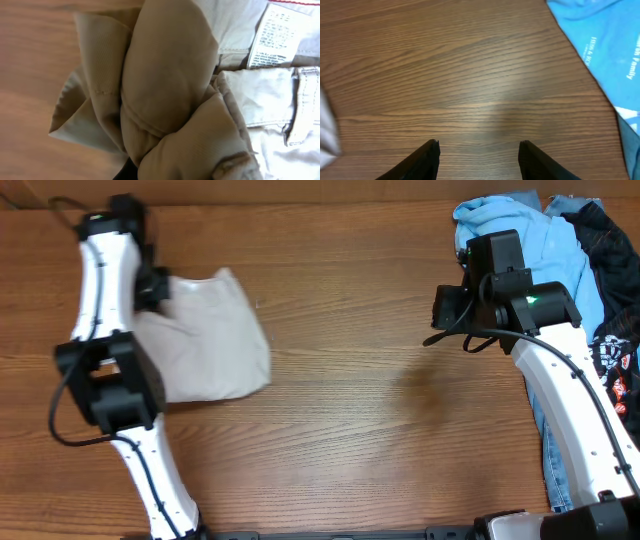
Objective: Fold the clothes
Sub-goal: 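Drag the folded shorts to the table's upper left corner with the left gripper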
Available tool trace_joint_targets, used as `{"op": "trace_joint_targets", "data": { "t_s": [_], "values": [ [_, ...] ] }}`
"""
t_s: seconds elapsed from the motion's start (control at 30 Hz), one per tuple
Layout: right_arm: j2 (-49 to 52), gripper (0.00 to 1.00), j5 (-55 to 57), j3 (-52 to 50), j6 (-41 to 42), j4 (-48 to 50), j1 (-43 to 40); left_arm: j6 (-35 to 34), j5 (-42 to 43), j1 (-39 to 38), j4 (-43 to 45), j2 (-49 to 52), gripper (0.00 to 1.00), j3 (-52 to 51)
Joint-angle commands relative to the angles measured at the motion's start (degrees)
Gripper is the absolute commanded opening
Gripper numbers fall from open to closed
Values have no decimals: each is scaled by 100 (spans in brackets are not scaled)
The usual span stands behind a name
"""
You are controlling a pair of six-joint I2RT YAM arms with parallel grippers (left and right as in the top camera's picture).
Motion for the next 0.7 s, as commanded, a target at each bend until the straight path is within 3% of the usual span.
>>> {"op": "trace_joint_targets", "data": {
  "t_s": [0.0,0.3,0.53,0.67],
  "values": [
    [13,55,142,46,2,-7,-83,-63,-444,466,188,-227,4,122],
    [13,54,122,46,92,-109,-92,116,26,1403,1574,-214,4,120],
    [13,54,122,46,138,-105,-92,192,70,1576,2691,-214,4,120],
    [13,54,122,46,138,-101,-92,549,560,1561,3272,-181,4,120]
  ]
}}
